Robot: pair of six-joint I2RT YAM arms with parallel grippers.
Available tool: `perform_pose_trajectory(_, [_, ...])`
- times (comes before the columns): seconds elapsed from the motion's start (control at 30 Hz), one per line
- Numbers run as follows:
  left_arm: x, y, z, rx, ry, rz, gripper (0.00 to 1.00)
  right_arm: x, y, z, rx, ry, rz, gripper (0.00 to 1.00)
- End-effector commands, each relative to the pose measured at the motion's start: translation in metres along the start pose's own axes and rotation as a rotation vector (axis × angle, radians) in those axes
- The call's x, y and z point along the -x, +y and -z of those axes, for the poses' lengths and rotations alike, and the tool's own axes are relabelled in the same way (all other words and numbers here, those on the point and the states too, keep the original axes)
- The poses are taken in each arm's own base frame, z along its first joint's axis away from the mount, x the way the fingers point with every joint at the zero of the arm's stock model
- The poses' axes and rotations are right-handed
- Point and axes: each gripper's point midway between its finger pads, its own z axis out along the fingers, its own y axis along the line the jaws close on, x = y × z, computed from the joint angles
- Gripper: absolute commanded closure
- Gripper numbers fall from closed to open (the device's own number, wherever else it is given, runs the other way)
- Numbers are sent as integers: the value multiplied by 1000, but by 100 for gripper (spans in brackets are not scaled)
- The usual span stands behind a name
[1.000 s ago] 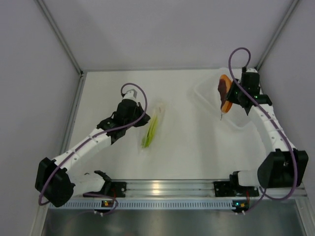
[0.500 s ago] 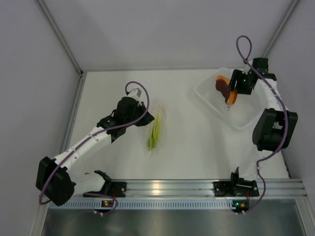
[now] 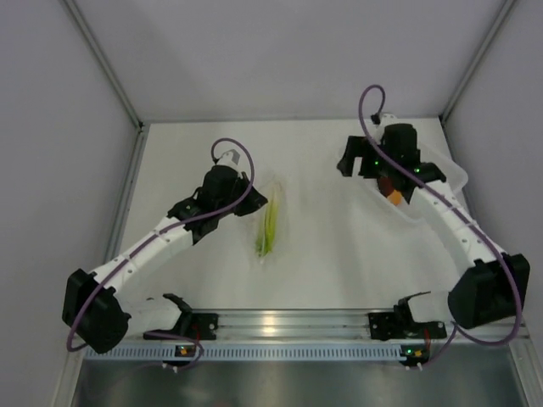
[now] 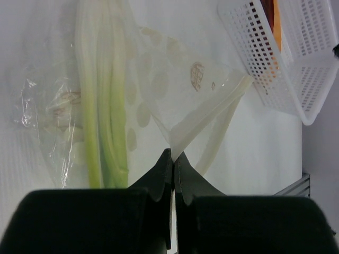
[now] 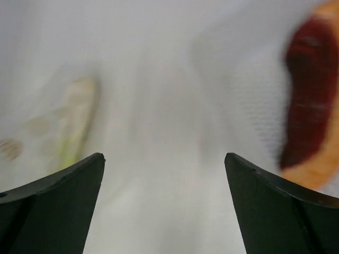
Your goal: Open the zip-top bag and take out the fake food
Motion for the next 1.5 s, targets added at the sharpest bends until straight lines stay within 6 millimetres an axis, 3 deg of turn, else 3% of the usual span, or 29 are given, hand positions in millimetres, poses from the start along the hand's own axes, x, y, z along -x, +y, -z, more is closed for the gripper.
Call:
perform_pose_trajectory(0.0, [39, -26, 19, -18, -176, 100, 100, 14, 130, 48, 490, -183, -95, 9])
perform_pose_trajectory(0.03, [40, -29, 22, -15, -194, 117, 100, 7, 146, 54, 508, -185, -107, 17])
perform_pose_trajectory(0.07, [42, -31, 23, 2, -229, 120, 100, -10, 176, 60, 548, -192, -99, 23])
perform_pose_trajectory(0.13, [38, -38, 27, 1, -249, 145, 100, -17, 206, 80, 613, -222, -165, 35])
perform_pose_trajectory(0.17, [38, -40, 29, 6, -267, 155, 100, -30, 223, 87, 618, -225, -167, 42])
perform_pose_trajectory(0.27, [32, -46, 30, 30, -316, 183, 100, -39, 240, 103, 556, -285, -169, 55])
perform_pose_trajectory(0.43, [14, -58, 25, 40, -326, 218, 100, -81, 245, 95, 477, -222, -92, 60])
perform_pose_trajectory(0.67, [-12, -61, 10, 30, -254, 192, 100, -127, 212, 69, 377, -180, -46, 62])
perform_pose_trajectory(0.87, [-17, -67, 13, -20, -234, 242, 100, -157, 228, 54, 476, -129, 8, 61])
perform_pose_trajectory(1.13, [-18, -67, 25, -56, -273, 321, 100, -181, 258, 31, 538, -39, -54, 48])
perform_pose_trajectory(1.27, [-16, -62, 34, -63, -298, 331, 100, -208, 252, 9, 459, 25, -10, 41])
perform_pose_trajectory(1.47, [-20, -39, 41, -41, -335, 388, 100, -242, 247, -2, 441, 109, -65, 41])
